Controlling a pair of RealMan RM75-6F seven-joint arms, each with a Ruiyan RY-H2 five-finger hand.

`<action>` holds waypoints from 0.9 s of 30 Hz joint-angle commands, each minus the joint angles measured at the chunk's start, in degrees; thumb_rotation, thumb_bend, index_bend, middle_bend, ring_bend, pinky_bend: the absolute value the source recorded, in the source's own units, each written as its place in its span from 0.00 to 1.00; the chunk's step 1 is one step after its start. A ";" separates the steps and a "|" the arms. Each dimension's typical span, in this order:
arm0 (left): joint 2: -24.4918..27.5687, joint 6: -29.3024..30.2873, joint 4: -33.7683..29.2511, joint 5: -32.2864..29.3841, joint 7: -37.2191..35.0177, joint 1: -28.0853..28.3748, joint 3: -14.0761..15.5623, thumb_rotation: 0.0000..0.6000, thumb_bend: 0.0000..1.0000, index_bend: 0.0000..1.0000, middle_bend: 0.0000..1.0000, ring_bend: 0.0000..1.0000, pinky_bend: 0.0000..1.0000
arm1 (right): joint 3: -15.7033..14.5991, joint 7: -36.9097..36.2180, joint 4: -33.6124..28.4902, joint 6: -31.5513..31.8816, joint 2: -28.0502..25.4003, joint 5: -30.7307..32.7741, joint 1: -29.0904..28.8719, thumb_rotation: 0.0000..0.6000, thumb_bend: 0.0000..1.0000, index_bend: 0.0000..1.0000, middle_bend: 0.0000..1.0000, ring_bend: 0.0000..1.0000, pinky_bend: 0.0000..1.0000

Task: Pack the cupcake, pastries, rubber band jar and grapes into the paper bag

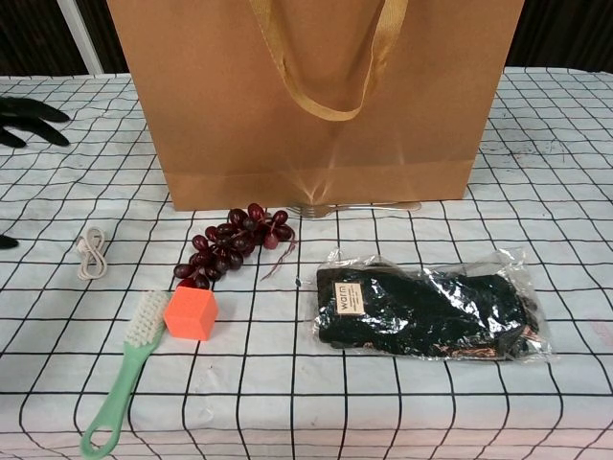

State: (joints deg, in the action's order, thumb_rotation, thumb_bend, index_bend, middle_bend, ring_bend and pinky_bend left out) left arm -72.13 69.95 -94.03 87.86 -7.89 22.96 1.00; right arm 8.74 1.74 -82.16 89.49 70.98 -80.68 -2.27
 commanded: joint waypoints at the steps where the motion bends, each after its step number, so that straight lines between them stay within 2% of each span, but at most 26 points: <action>1: -3.78 -6.06 -2.81 -5.94 5.23 3.06 -2.29 1.00 0.09 0.10 0.16 0.05 0.16 | 0.07 -0.40 0.02 0.23 -0.14 -0.10 0.09 1.00 0.16 0.13 0.12 0.19 0.22; 6: -5.95 -14.55 -5.05 -14.86 10.02 7.52 -5.11 1.00 0.09 0.09 0.15 0.05 0.16 | 0.11 -0.74 0.14 0.30 -0.20 -0.19 0.10 1.00 0.16 0.13 0.12 0.19 0.22; 16: -16.22 -19.37 -0.56 -28.47 19.50 15.09 -10.65 1.00 0.11 0.10 0.15 0.05 0.17 | 0.19 -1.58 0.29 0.08 -0.26 -0.02 0.12 1.00 0.17 0.13 0.12 0.19 0.22; 23: -20.05 -18.86 2.12 -32.31 23.98 17.62 -10.82 1.00 0.12 0.10 0.16 0.05 0.18 | 0.13 -1.80 0.44 -0.11 -0.16 -0.11 0.03 1.00 0.17 0.13 0.12 0.19 0.22; 27: -21.07 -19.07 2.72 -33.73 24.70 18.36 -10.66 1.00 0.15 0.10 0.18 0.06 0.19 | 0.18 -1.96 0.34 0.11 -0.23 -0.16 0.11 1.00 0.17 0.13 0.13 0.19 0.22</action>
State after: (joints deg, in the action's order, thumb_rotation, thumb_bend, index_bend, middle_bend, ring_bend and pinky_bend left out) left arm -92.97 50.94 -91.53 54.39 16.59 41.10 -9.70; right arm 8.91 -0.21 -81.81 89.61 70.75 -80.83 -2.16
